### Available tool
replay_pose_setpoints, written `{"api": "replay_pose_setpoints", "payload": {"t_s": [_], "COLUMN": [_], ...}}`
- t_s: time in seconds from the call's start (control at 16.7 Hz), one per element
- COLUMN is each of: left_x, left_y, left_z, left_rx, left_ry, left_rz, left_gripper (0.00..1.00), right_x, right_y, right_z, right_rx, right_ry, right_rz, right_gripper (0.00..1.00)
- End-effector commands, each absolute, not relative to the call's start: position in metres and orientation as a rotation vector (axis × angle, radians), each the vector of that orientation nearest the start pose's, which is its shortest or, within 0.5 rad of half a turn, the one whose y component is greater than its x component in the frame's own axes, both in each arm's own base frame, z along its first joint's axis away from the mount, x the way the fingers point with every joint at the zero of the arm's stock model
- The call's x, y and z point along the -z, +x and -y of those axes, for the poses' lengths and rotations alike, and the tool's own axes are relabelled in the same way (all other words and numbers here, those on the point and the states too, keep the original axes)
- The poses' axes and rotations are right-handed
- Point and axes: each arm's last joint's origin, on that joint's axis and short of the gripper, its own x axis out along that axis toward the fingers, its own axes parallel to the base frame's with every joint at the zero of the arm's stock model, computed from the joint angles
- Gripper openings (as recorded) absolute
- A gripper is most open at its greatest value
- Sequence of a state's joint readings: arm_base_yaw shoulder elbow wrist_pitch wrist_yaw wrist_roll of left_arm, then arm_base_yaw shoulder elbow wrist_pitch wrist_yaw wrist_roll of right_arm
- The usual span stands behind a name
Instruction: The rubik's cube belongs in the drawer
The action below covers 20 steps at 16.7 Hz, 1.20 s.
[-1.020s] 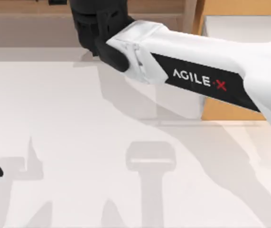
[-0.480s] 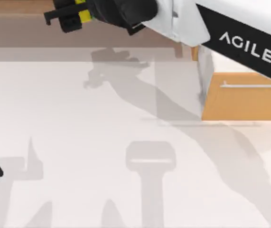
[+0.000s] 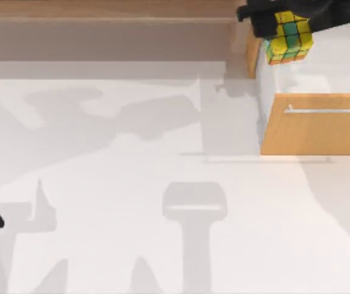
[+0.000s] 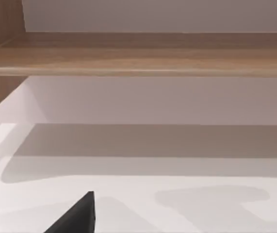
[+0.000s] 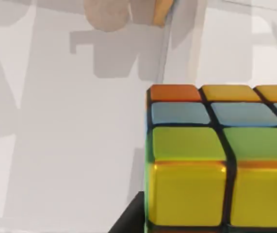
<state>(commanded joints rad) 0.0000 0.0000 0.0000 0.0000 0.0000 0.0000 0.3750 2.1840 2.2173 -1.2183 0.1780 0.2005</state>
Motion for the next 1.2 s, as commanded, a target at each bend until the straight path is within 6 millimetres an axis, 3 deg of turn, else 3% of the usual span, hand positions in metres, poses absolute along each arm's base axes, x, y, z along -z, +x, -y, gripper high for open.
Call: {"api": "replay_pose_setpoints", "payload": {"t_s": [0.18, 0.3, 0.42, 0.54, 0.84, 1.2], "left_x": [-0.160, -0.160, -0.160, -0.160, -0.160, -0.160], "left_y": [0.106, 0.106, 0.106, 0.106, 0.106, 0.106], "left_z": [0.001, 0.001, 0.001, 0.001, 0.001, 0.001], "left_rx": [0.000, 0.000, 0.000, 0.000, 0.000, 0.000], "left_ry": [0.000, 0.000, 0.000, 0.000, 0.000, 0.000], "left_rz": [0.000, 0.000, 0.000, 0.000, 0.000, 0.000], "left_gripper": [1.00, 1.00, 1.00, 1.00, 1.00, 1.00], "right_x": [-0.261, -0.229, -0.201, -0.187, -0.187, -0.187], "right_y": [0.452, 0.466, 0.474, 0.477, 0.477, 0.477], "right_z": [-0.106, -0.082, -0.071, -0.067, -0.067, -0.067], "right_rx": [0.000, 0.009, 0.001, -0.008, -0.008, -0.008], "right_ry": [-0.077, -0.029, 0.007, 0.026, 0.026, 0.026], "right_rz": [-1.339, -1.453, -1.537, -1.575, -1.575, -1.575], "right_gripper": [0.00, 0.00, 0.00, 0.00, 0.00, 0.45]}}
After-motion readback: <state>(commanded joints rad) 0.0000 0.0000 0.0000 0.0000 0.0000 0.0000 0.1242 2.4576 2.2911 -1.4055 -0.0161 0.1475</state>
